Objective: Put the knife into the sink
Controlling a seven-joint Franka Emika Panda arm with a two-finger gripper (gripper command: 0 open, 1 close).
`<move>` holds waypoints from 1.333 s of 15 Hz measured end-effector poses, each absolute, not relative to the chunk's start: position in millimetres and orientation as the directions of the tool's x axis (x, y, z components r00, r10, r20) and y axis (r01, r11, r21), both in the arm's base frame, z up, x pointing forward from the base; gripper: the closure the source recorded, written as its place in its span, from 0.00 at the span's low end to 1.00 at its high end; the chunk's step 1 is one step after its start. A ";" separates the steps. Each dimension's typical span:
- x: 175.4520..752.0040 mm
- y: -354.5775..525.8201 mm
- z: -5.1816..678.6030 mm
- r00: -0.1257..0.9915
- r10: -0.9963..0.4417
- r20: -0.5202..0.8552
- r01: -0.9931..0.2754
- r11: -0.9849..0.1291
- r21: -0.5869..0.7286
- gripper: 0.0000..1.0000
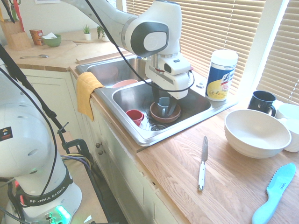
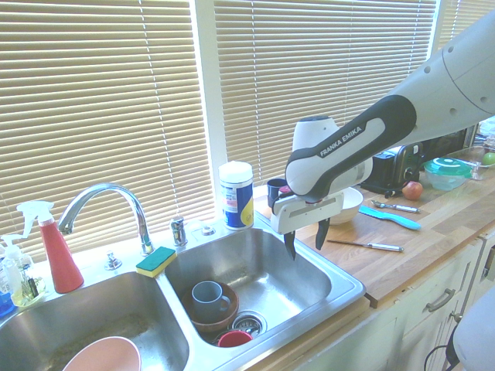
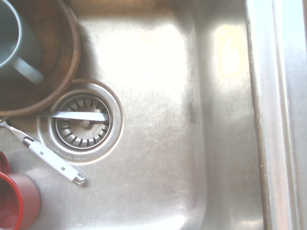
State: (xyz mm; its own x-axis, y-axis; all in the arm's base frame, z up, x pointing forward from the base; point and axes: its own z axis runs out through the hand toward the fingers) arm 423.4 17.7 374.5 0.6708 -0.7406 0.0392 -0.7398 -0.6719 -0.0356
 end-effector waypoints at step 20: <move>364.4 -224.3 400.6 0.975 -0.187 -0.118 -0.187 -0.982 0.011 0.00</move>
